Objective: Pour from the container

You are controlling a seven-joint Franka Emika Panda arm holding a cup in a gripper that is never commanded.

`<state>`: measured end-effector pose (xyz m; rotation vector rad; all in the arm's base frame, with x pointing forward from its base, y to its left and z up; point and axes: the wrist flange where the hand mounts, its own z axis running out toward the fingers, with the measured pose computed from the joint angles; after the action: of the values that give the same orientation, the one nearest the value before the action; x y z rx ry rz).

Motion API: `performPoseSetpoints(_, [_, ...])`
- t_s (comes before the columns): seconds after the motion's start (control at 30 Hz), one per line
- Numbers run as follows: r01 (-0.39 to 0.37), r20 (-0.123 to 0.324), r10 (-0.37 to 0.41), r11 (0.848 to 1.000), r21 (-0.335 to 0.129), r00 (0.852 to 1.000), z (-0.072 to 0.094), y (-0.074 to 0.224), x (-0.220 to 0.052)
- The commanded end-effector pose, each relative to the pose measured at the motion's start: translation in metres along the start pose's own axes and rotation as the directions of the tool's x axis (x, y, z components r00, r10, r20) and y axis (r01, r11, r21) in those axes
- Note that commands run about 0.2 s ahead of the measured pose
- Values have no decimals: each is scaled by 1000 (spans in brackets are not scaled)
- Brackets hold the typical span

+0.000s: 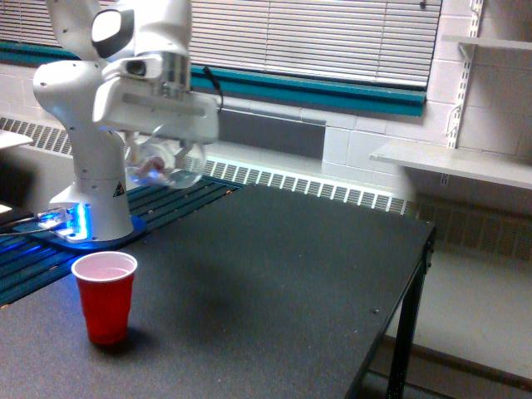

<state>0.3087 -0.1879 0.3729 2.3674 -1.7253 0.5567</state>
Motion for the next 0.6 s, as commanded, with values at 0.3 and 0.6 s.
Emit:
performPoseSetpoints(0.3, [-117,0,118,986,-121,993,12,40,-8])
performPoseSetpoints(0.6, [-129,20,135,974,-186,991,27,50,-15])
